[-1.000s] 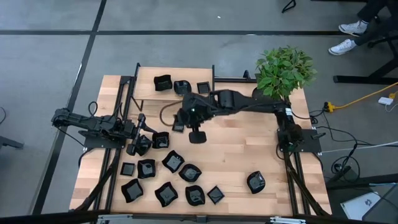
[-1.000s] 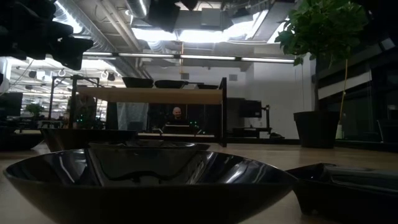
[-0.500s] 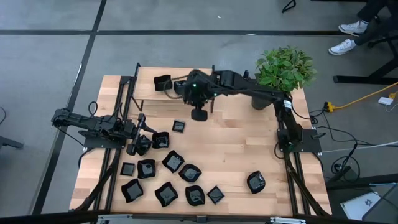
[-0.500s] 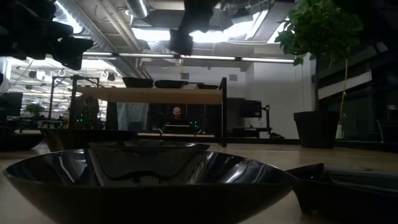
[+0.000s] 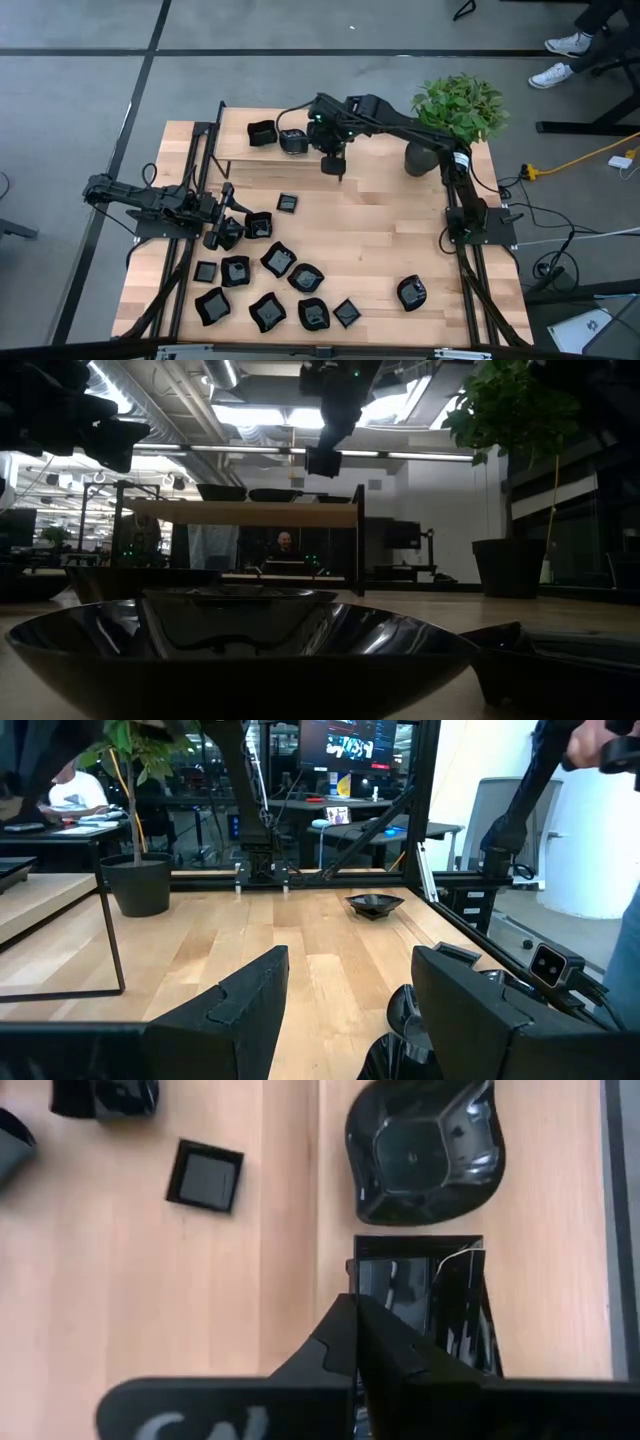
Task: Pick & Place Mini shaped plates
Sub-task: Stack the square plate on top of the square plates on the shelf
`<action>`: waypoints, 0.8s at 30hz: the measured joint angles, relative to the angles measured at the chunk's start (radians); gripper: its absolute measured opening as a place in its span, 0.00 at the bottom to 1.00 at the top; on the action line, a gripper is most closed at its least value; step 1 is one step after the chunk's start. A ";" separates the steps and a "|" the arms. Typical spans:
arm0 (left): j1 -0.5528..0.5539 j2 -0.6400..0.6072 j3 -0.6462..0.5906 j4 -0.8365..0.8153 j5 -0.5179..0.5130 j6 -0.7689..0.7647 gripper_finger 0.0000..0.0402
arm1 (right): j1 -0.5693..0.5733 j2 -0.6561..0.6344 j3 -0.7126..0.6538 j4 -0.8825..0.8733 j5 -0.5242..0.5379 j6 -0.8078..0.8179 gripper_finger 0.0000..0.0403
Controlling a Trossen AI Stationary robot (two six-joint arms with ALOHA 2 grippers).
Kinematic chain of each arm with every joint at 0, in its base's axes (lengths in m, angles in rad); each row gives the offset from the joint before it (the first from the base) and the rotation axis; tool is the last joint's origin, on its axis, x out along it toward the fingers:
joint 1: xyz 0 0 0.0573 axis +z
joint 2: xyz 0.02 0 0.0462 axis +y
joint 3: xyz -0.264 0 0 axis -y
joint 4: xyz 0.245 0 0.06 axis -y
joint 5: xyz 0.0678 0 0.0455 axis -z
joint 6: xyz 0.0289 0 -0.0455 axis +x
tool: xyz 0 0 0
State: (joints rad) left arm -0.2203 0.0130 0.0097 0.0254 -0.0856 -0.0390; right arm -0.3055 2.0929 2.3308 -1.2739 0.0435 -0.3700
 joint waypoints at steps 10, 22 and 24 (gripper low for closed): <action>0.000 0.000 0.000 0.000 -0.001 0.000 0.52 | -0.033 0.045 0.000 -0.025 0.019 -0.030 0.02; 0.000 0.000 0.000 0.000 -0.001 0.000 0.52 | -0.049 0.059 0.000 -0.061 0.078 -0.086 0.03; 0.000 0.000 0.000 0.000 -0.001 0.000 0.52 | -0.050 0.059 0.000 -0.062 0.077 -0.086 0.03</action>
State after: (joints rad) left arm -0.2206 0.0131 0.0097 0.0257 -0.0864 -0.0391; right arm -0.3557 2.1521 2.3306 -1.3357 0.1207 -0.4557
